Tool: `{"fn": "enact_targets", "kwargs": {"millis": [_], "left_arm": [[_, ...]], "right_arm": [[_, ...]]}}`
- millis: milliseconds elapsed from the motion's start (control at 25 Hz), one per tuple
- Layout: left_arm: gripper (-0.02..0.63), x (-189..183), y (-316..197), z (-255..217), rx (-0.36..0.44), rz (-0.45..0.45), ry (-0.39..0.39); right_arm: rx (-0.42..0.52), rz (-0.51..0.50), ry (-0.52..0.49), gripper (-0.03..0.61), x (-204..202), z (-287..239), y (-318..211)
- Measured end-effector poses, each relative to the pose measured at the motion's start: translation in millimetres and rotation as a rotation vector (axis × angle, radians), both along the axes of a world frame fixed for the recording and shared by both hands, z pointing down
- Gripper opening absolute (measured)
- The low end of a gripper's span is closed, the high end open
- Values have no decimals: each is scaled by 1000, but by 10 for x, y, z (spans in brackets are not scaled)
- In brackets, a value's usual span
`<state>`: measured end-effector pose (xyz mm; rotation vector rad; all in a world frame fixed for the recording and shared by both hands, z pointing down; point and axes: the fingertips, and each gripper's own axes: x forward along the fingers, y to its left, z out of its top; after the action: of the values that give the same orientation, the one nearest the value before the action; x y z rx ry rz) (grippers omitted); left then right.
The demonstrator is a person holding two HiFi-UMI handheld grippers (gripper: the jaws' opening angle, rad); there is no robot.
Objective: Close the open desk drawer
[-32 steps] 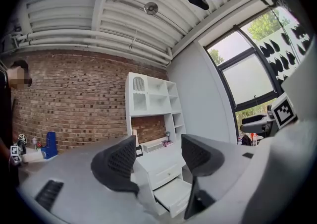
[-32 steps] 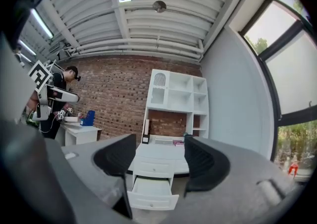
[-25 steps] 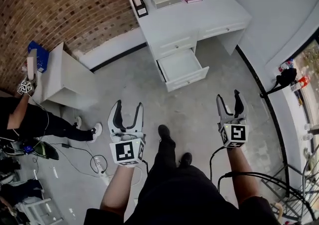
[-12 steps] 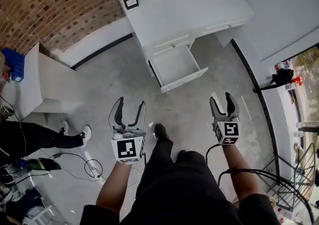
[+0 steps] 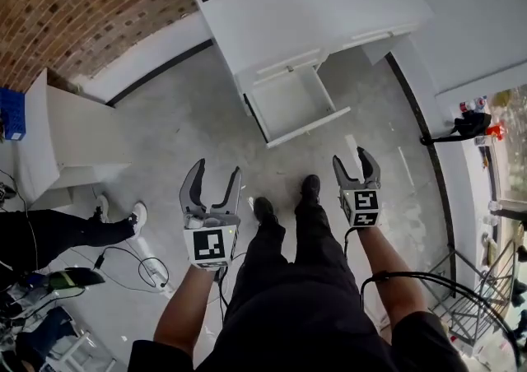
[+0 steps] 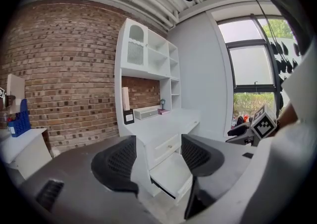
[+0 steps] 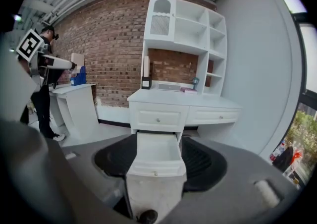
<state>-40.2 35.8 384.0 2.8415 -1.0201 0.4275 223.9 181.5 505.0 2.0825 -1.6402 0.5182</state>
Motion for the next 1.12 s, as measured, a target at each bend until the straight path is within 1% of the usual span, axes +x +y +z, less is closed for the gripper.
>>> {"fn": "enact_targets", "kwargs": {"millis": [160,280,520,680,800,960,1120], "left_arm": [[281,58,-101,212,-10,-29,-60],[281,154,-168,446,-51,-75,-100],[281,609,-230,670,-98,-133,-170],[281,834,-246,853,-120,-174,-173],[281,926,-205,1056,-138,-169,-195],[281,946,-189,1402,-151,-136,-214],[281,894,-176,1836,-220,-132,-198]], "right_arm": [[-64,-35,-47,282,96,489,-168],[-97,-53,-88,279,213,858,-292],[-181,-128,-176,268,430,1537,-495],[-259,-181,-222,259,497,2022,-562],[-312,-217,-234,255,513,2335,-602],[-325,-226,-237,250,468,2666,-747],[-363,-251,-226,245,378,3031,-837]]}}
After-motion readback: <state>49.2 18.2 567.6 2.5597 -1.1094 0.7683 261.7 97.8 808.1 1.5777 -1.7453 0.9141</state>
